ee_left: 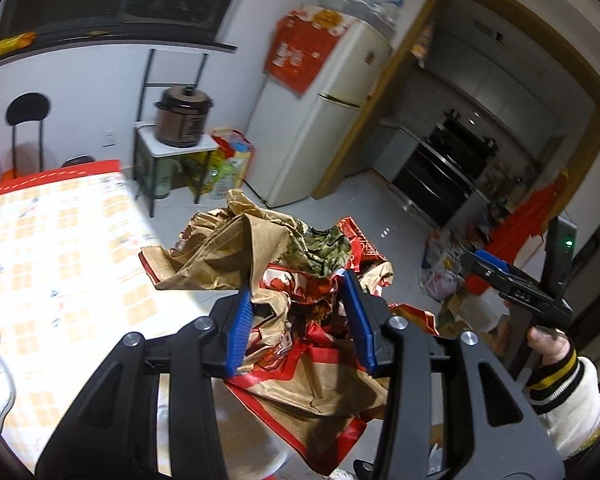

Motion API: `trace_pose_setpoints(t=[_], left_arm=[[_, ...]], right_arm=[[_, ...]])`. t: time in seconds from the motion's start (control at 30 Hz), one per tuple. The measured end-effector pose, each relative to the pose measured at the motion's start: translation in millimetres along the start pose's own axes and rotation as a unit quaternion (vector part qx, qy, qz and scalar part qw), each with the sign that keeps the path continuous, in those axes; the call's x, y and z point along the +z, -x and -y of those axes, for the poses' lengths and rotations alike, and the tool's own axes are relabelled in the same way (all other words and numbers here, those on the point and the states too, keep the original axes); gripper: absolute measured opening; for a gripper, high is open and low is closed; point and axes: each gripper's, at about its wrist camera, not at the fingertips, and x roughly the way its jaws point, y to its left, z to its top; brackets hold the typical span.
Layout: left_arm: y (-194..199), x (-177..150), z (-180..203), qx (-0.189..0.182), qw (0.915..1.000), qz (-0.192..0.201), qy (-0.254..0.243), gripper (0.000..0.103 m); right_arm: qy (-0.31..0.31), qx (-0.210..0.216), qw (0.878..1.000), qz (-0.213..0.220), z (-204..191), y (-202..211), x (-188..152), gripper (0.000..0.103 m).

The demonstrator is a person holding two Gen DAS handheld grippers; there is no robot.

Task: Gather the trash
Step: 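Drop the red can into the bin from the right gripper while the left carries the paper bag, then move the brown-and-red paper bag over the brown bin and open the left gripper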

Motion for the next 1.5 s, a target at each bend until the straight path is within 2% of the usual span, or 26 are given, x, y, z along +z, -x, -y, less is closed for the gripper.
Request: trace_pose_setpoints(t=[0.27,0.67,0.97,1.03,1.27,1.5], left_arm=[[-61.9,9.3,41.0,-0.021,0.9995,-0.015,-0.019,0.045],[-157.3,26.1,73.8,-0.017,0.9966,-0.07,-0.04,0.049],[-205.3,35.3,88.5,-0.013,0.9931,-0.101,-0.058,0.055],[-209.2,35.6,90.2,-0.014,0.9925,-0.107,-0.058,0.059],[-202.3,35.8,93.1,-0.018,0.9924,-0.105,-0.061,0.06],[-163.9,44.1,88.5,-0.017,0.9958,-0.071,-0.056,0.062]], right_arm=[[-0.017,-0.033,0.999,0.005,54.3,27.9,-11.3,0.098],[-0.076,-0.083,0.994,-0.007,129.9,40.3,-44.6,0.098],[-0.093,-0.083,0.992,-0.014,143.7,33.4,-57.0,0.098],[-0.094,-0.082,0.992,-0.014,142.9,34.2,-58.0,0.098],[-0.096,-0.078,0.992,-0.014,147.3,31.4,-57.4,0.098],[-0.081,-0.059,0.995,-0.011,133.4,23.7,-48.7,0.098]])
